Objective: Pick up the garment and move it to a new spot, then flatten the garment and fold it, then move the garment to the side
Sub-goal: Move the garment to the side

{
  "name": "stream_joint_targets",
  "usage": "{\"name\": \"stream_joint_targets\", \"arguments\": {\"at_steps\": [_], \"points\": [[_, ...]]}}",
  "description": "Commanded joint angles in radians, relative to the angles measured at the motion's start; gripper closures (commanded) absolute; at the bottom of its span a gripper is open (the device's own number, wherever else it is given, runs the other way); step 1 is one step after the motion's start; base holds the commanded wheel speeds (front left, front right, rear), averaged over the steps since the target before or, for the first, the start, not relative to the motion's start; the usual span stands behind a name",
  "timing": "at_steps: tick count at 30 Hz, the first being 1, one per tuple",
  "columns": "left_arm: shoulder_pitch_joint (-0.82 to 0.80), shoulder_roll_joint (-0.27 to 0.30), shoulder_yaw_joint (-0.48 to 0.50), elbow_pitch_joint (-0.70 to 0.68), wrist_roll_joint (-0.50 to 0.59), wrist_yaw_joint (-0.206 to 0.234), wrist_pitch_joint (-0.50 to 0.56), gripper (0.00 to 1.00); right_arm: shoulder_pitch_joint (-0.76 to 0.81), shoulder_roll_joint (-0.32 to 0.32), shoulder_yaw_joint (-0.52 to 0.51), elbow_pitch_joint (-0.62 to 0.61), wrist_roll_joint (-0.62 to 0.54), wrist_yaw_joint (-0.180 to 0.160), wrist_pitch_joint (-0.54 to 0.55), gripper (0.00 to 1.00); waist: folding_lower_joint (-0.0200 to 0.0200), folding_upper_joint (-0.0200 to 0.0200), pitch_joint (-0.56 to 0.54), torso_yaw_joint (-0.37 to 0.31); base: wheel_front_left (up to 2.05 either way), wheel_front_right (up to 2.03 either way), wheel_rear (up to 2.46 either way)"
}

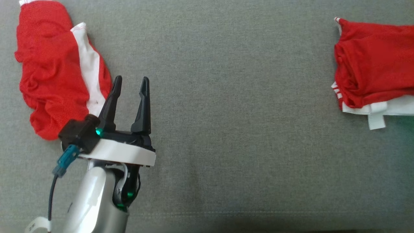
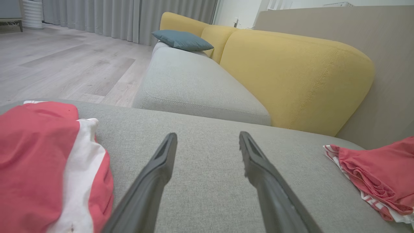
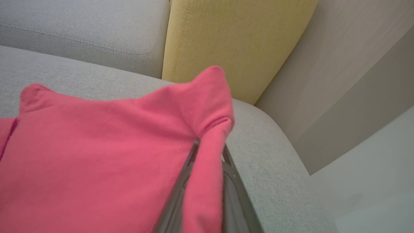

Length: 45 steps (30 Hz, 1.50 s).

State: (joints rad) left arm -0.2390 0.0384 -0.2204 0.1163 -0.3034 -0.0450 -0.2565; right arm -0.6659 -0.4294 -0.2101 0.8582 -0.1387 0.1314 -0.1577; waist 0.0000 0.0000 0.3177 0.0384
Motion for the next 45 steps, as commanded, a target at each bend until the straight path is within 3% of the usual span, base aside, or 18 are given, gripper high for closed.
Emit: {"name": "stream_joint_targets", "arguments": {"at_steps": [1,15,16,17,18,26,35,45], "points": [[-0.036,0.012,0.030,-0.040,-0.006,0.000,-0.005,0.00,-0.026,-0.032,0.004,-0.031,-0.012,-0.001,0.002,1.00,0.0000,0.0000,0.007,0.004,0.00,0.00,0.00],[-0.048,0.012,0.029,-0.037,-0.013,-0.001,-0.005,0.00,-0.044,-0.021,-0.005,-0.060,0.001,-0.001,-0.001,1.00,0.0000,0.0000,0.031,0.004,0.00,0.00,0.00],[-0.049,0.012,0.027,-0.036,-0.014,-0.001,-0.005,0.00,-0.044,-0.015,-0.002,-0.061,0.009,-0.001,-0.001,0.64,0.0000,0.0000,0.030,0.003,0.00,0.00,0.00],[-0.049,0.012,0.026,-0.035,-0.014,-0.001,-0.005,0.00,-0.044,-0.011,0.003,-0.063,0.017,-0.001,-0.005,0.13,0.0000,0.0000,0.029,0.003,0.00,0.00,0.00],[-0.050,0.012,0.026,-0.033,-0.014,0.000,-0.005,0.00,-0.044,-0.009,0.004,-0.066,0.023,-0.001,-0.008,0.00,0.0000,0.0000,0.027,0.002,0.00,0.00,0.00],[-0.044,0.012,0.036,-0.025,-0.018,-0.002,-0.005,0.00,-0.039,0.044,0.036,-0.113,0.066,-0.001,-0.037,0.00,0.0000,0.0000,-0.009,-0.009,0.00,0.00,0.00],[-0.015,0.012,0.055,-0.027,-0.025,0.002,-0.005,0.00,0.028,0.181,0.126,-0.209,0.133,-0.001,-0.074,0.00,0.0000,0.0000,-0.091,-0.025,0.00,0.00,0.00],[0.046,0.012,0.078,-0.037,-0.040,0.007,-0.005,0.00,0.216,0.345,0.194,-0.372,0.196,-0.001,-0.098,0.00,0.0000,0.0000,-0.191,-0.030,0.00,0.00,0.00]]}}
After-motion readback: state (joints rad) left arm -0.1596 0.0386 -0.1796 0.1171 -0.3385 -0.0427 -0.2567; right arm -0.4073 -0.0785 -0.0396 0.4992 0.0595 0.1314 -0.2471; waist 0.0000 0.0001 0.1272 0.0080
